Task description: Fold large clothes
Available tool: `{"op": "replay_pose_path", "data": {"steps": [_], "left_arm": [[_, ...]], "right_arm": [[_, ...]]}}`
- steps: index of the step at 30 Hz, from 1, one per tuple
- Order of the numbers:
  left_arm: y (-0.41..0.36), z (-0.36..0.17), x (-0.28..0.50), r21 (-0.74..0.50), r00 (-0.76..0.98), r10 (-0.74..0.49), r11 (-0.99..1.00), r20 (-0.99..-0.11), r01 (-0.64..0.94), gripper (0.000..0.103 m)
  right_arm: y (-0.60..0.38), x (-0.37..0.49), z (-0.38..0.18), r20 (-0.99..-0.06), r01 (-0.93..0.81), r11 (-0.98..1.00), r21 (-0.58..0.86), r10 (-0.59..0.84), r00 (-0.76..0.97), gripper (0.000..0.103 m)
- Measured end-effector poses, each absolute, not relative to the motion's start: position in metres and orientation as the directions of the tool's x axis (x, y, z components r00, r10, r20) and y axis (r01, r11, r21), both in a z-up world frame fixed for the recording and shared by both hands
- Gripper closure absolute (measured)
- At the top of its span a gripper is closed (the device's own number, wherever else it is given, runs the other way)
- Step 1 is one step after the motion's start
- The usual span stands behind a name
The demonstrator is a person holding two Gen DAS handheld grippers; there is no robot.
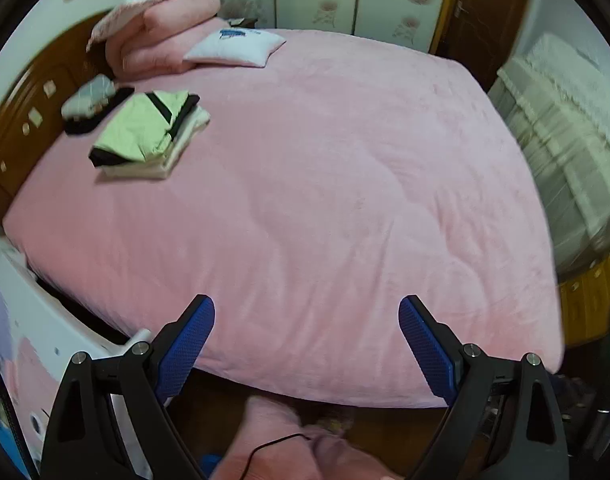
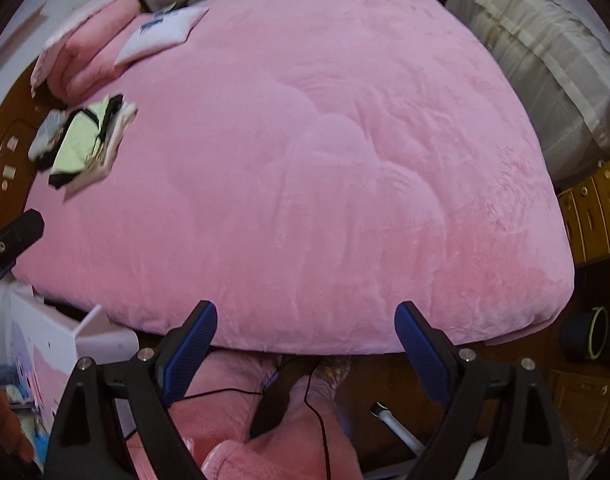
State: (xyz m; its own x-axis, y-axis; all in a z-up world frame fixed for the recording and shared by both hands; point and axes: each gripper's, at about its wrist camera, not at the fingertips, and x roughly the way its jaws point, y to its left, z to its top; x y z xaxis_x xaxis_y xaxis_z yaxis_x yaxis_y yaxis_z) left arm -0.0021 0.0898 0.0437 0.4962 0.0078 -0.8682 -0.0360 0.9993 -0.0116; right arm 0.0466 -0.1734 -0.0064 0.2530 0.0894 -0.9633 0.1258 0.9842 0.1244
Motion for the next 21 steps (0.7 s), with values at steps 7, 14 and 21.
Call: {"op": "replay_pose_path", "data": {"steps": [7,14,21], "left_arm": [[0.073,0.016,-0.016,0.013,0.457,0.007,1.000,-0.890,0.010,0.011],[0.068,0.001,-0.020,-0.024,0.417,-0.022,1.000,-0.908,-0.001,0.011],[0.057,0.014,-0.024,0.037,0.474,0.016,0.999,-0.880,0.034,0.007]], "right_arm": [[-0.182,0.035,0.005,-0.955,0.130,0.989,0.073,0.032,0.296,0.012],[-0.171,0.034,-0.001,-0.955,0.030,0.999,0.030,0.020,0.297,0.012],[-0.179,0.032,0.007,-0.946,0.045,0.998,0.035,0.018,0.325,0.007]]}}
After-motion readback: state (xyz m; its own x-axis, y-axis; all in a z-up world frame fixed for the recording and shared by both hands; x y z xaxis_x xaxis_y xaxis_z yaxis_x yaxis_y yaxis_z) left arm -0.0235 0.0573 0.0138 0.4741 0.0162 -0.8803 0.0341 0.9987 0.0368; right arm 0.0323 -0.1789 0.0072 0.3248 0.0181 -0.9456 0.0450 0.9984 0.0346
